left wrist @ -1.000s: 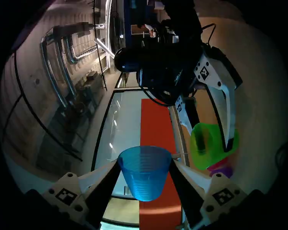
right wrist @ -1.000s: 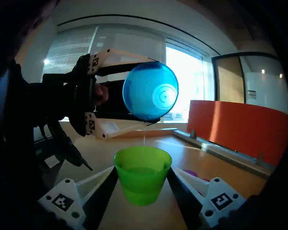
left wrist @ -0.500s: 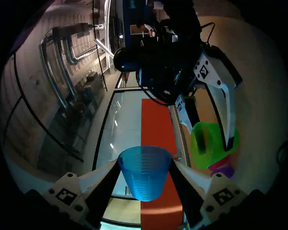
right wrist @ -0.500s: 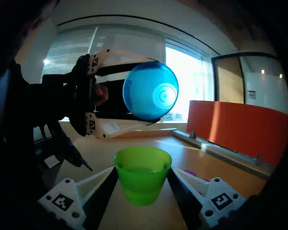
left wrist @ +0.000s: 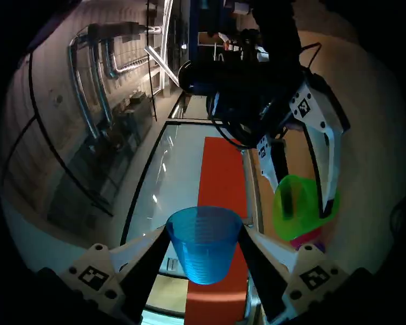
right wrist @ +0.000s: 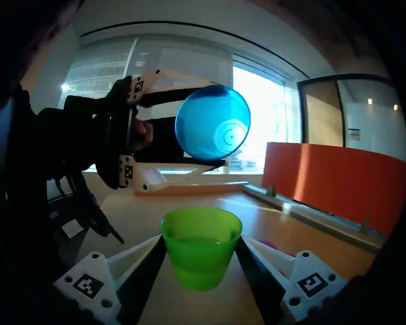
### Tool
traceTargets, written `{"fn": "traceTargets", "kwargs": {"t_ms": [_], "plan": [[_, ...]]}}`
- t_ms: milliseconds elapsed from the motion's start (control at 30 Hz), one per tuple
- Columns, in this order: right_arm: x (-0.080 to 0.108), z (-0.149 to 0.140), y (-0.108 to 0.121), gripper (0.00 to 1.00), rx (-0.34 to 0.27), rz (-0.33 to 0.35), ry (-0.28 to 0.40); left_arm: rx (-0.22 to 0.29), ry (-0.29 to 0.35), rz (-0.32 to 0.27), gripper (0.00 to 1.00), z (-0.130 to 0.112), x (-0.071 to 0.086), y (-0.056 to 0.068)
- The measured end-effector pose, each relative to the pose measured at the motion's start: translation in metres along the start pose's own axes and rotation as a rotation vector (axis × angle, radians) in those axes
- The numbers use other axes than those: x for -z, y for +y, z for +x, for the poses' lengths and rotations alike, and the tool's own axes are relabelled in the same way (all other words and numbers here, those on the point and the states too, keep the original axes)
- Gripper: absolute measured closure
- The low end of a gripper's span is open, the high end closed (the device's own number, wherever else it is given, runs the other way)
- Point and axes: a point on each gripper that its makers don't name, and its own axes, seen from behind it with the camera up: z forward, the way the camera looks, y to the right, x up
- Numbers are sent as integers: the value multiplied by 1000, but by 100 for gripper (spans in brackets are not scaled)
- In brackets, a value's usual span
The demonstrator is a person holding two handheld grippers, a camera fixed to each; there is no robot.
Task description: Pour water
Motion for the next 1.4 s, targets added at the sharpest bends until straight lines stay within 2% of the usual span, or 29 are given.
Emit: {"fn": "traceTargets", "kwargs": {"t_ms": [300, 533, 800, 1000, 1233, 1400], "plan": [[-1, 2, 2, 12, 1, -8, 8, 135, -20, -5, 14, -10, -2, 6], [0, 4, 1, 12, 1, -9, 11, 278, -27, -6, 14, -18, -3, 8], [1, 5, 2, 12, 0, -12, 14, 414, -49, -9, 14, -27, -2, 11], [1, 5, 1, 12, 2, -8, 16, 542, -56, -17, 14, -29, 1, 15], [2, 6, 1, 12, 3, -11, 17, 694, -66, -22, 14, -34, 5, 16], [2, 7, 0, 12, 4, -10, 17, 777, -71, -19, 14, -38, 5, 14]]}}
